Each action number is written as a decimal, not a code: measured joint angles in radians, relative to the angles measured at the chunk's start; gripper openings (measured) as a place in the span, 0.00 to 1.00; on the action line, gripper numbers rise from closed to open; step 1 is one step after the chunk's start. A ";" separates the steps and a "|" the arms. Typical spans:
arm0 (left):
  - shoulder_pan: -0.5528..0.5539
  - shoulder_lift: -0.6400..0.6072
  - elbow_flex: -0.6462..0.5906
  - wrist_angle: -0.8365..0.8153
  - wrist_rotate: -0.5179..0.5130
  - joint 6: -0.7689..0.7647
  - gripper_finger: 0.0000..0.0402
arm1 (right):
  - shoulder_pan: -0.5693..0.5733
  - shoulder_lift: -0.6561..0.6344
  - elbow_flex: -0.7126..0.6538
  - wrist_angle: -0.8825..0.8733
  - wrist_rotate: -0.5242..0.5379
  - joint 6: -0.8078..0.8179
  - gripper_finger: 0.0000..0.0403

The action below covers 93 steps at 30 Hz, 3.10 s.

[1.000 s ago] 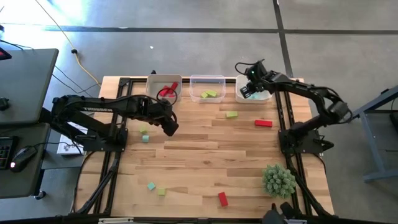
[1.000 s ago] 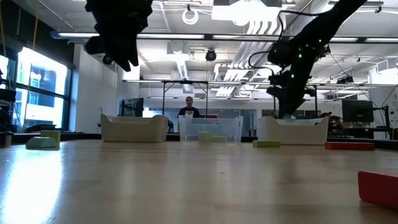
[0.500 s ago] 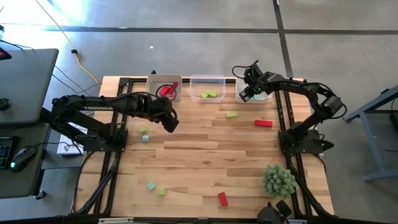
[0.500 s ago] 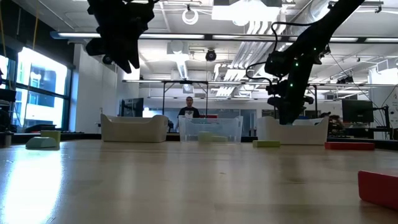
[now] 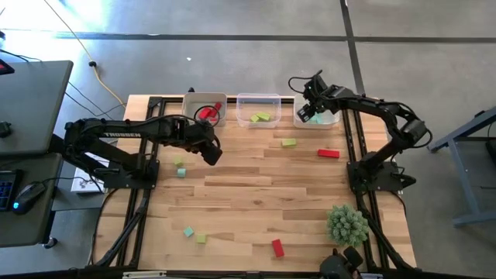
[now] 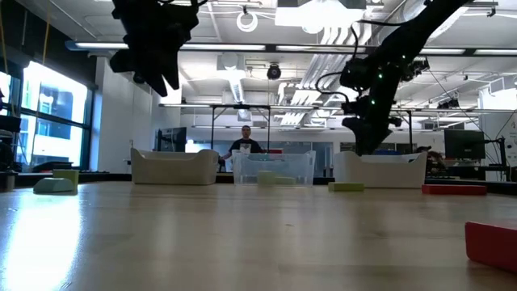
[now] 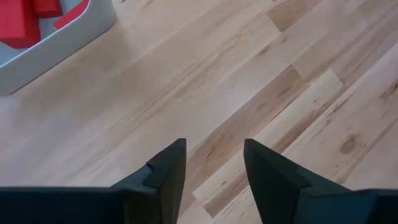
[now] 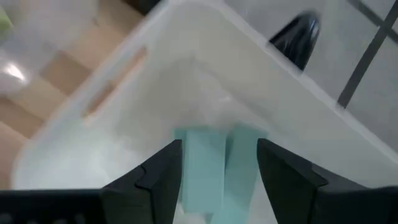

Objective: Sort & place blocks by color
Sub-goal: Put the green block into the transparent bin

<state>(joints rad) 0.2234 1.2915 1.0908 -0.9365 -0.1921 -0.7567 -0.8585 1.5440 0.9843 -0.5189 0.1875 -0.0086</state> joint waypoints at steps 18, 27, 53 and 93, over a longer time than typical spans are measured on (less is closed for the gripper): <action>-0.003 0.001 -0.136 -0.169 0.119 -0.229 0.46 | 0.000 -0.001 0.209 -0.060 0.000 -0.057 0.48; -0.001 0.000 -0.235 -0.167 0.105 -0.284 0.46 | 0.002 -0.001 0.209 -0.107 -0.009 -0.063 0.48; 0.280 0.000 -0.318 -0.228 0.111 0.308 0.46 | 0.002 -0.001 0.209 -0.129 -0.046 -0.079 0.48; 0.298 0.308 -0.318 -0.144 0.181 0.507 0.46 | 0.002 -0.001 0.208 -0.128 -0.045 -0.078 0.48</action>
<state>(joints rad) 0.5217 1.5991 0.7731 -1.0804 -0.0115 -0.2501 -0.8567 1.5429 1.1927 -0.6472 0.1421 -0.0868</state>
